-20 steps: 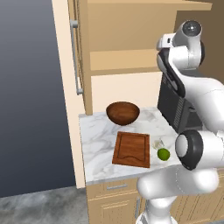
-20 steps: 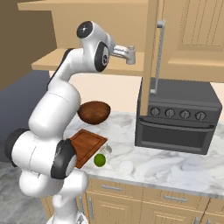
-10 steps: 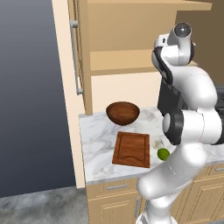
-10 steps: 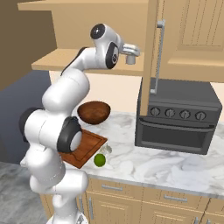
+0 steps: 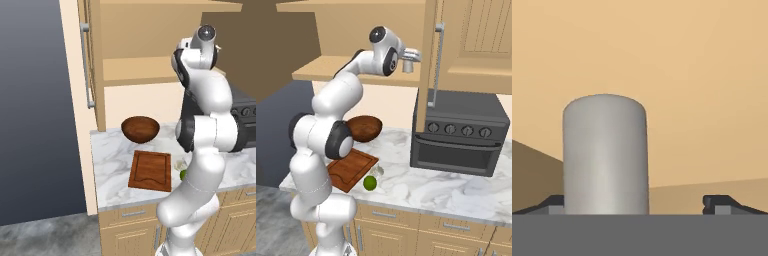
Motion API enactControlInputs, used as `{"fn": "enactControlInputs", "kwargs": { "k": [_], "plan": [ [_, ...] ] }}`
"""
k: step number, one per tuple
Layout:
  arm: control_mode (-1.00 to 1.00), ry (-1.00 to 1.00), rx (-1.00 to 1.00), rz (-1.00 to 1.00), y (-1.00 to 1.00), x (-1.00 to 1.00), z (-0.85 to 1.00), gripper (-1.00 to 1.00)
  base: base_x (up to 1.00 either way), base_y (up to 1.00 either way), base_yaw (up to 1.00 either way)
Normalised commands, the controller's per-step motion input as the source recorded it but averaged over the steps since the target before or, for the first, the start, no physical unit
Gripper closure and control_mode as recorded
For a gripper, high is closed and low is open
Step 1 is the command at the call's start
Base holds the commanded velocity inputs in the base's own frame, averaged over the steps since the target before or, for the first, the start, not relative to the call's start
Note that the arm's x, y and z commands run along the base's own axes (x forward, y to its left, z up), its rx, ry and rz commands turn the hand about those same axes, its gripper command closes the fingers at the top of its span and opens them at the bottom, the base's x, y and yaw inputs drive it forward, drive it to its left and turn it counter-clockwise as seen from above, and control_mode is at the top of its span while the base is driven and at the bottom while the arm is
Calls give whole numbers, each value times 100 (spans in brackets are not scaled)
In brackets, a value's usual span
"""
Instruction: Open the cabinet. Place the bowl and condiment on the counter. Then place the lime and garlic on the cutting board.
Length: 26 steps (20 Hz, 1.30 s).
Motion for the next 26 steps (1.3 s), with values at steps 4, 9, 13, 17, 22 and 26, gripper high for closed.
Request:
{"fn": "enactControlInputs", "kwargs": {
  "k": [4,9,13,17,22,26],
  "plan": [
    [-100,3,-1,0,0,10,-7,100,0,0,0],
    [-100,-1,-4,0,29,-47,0,100,0,0,0],
    [-100,-4,-5,0,43,-100,-8,100,0,0,0],
    [-100,-5,-2,0,27,-100,-18,100,0,0,0],
    [-100,-3,0,0,7,-100,-9,100,0,0,0],
    [-100,0,0,0,1,-100,0,100,0,0,0]
  ]
}}
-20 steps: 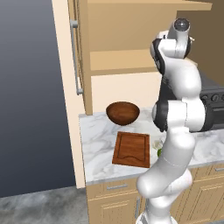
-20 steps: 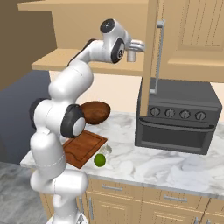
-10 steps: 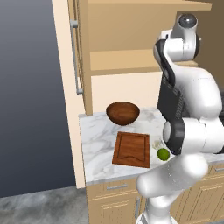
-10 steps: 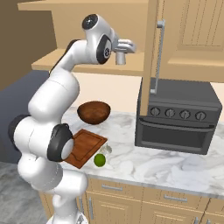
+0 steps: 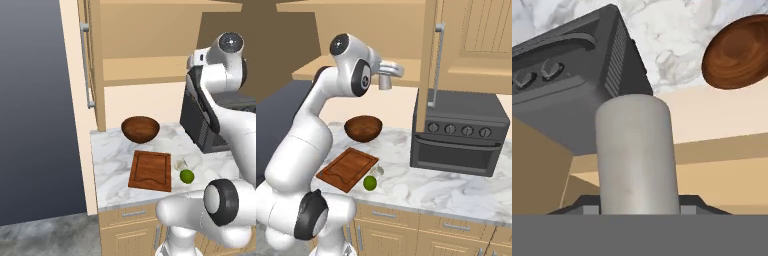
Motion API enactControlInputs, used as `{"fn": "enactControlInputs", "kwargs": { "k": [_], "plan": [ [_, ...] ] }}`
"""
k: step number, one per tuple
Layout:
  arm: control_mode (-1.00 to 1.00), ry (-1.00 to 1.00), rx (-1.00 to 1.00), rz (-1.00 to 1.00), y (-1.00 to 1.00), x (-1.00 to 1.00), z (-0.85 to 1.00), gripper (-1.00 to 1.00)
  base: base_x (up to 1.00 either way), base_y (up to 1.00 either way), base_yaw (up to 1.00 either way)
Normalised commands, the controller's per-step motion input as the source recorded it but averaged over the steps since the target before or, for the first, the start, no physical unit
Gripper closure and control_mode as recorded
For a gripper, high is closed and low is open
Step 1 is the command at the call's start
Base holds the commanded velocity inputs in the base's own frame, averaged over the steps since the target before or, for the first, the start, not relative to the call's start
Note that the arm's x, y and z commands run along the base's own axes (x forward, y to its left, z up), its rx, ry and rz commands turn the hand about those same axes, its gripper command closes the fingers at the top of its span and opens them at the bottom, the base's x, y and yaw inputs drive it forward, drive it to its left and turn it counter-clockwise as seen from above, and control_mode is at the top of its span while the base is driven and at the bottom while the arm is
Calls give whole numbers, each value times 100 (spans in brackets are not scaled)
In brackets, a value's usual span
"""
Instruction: Open the cabinet. Place the bowl and condiment on the counter. Then place the lime and garlic on the cutting board.
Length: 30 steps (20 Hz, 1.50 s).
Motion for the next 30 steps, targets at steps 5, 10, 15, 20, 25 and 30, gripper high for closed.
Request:
{"fn": "enactControlInputs", "kwargs": {
  "k": [5,10,15,20,25,30],
  "plan": [
    [-100,4,0,0,7,-100,-18,100,0,0,0],
    [-100,4,0,2,15,-100,-53,100,0,0,0],
    [-100,9,0,5,14,-60,-67,100,0,0,0],
    [-100,8,0,15,2,0,-70,100,0,0,0],
    [-100,3,0,23,0,46,-57,100,0,0,0],
    [-100,0,-1,23,1,64,-50,100,0,0,0]
  ]
}}
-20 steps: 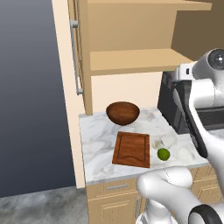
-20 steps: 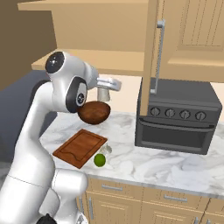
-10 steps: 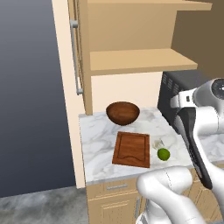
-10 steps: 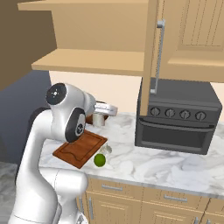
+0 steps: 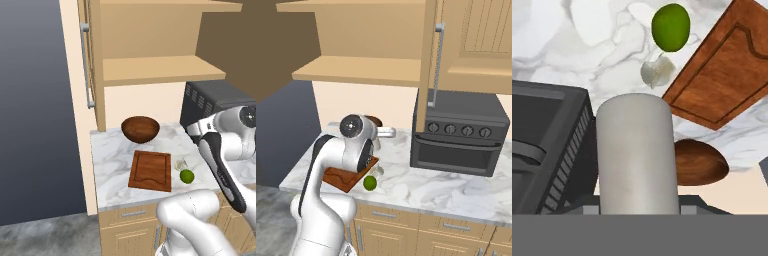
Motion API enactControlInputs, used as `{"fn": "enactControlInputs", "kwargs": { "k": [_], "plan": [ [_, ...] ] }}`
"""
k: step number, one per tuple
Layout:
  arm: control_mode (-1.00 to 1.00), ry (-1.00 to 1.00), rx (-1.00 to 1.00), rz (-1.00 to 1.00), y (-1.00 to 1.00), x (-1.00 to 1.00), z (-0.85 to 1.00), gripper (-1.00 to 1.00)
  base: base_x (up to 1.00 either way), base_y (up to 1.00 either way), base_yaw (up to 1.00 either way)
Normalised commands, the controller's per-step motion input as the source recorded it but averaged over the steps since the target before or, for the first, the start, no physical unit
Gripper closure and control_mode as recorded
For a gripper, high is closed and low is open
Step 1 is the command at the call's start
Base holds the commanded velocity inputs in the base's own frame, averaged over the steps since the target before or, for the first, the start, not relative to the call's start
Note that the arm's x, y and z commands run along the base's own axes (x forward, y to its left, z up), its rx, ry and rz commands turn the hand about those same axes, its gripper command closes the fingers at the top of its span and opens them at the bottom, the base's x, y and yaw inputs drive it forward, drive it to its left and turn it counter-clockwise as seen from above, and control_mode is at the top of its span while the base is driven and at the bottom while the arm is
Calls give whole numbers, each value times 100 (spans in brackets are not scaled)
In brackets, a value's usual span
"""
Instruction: Open the cabinet. Place the bowl and condiment on the counter. Then place the lime and garlic on the cutting board.
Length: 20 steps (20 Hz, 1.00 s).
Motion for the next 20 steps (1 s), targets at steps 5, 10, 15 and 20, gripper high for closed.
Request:
{"fn": "enactControlInputs", "kwargs": {
  "k": [5,10,15,20],
  "plan": [
    [-100,0,-7,13,3,74,-65,100,0,0,0],
    [-100,4,-2,1,1,73,-57,100,0,0,0],
    [-100,7,0,0,0,62,-43,100,0,0,0],
    [-100,4,1,0,-24,24,-26,100,0,0,0]
  ]
}}
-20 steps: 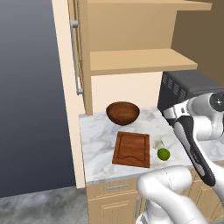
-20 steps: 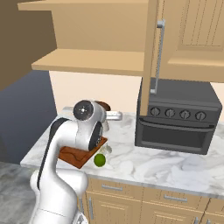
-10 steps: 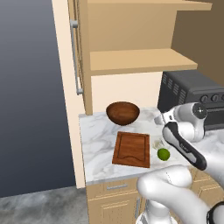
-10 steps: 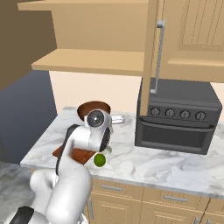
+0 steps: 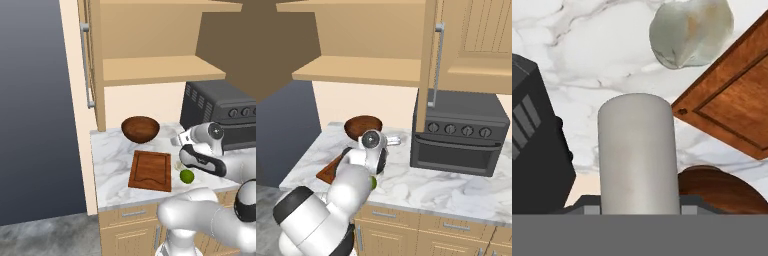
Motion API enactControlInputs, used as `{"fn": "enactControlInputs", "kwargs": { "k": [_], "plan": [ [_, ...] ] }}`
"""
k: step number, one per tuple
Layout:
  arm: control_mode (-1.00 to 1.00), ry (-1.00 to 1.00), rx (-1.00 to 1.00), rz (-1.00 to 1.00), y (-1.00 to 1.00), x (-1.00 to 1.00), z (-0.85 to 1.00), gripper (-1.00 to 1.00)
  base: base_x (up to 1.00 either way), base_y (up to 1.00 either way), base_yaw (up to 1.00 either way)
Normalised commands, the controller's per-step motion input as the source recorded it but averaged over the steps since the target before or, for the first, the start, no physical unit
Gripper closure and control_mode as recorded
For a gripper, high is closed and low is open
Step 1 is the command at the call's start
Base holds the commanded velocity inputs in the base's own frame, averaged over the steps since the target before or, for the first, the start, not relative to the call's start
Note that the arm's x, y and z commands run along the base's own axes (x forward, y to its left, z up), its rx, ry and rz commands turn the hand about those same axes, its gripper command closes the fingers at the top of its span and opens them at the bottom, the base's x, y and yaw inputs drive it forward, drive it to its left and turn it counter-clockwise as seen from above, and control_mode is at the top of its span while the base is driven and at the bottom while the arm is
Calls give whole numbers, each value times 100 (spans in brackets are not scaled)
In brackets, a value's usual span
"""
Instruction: Open the cabinet. Place the bowl and condiment on the counter. Then place the lime and garlic on the cutting board.
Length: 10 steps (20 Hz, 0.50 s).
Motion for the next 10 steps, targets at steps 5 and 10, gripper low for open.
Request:
{"fn": "enactControlInputs", "kwargs": {
  "k": [5,10],
  "plan": [
    [-100,4,3,0,-35,41,-29,100,0,0,0],
    [-100,6,1,0,-20,64,-20,100,0,0,0]
  ]
}}
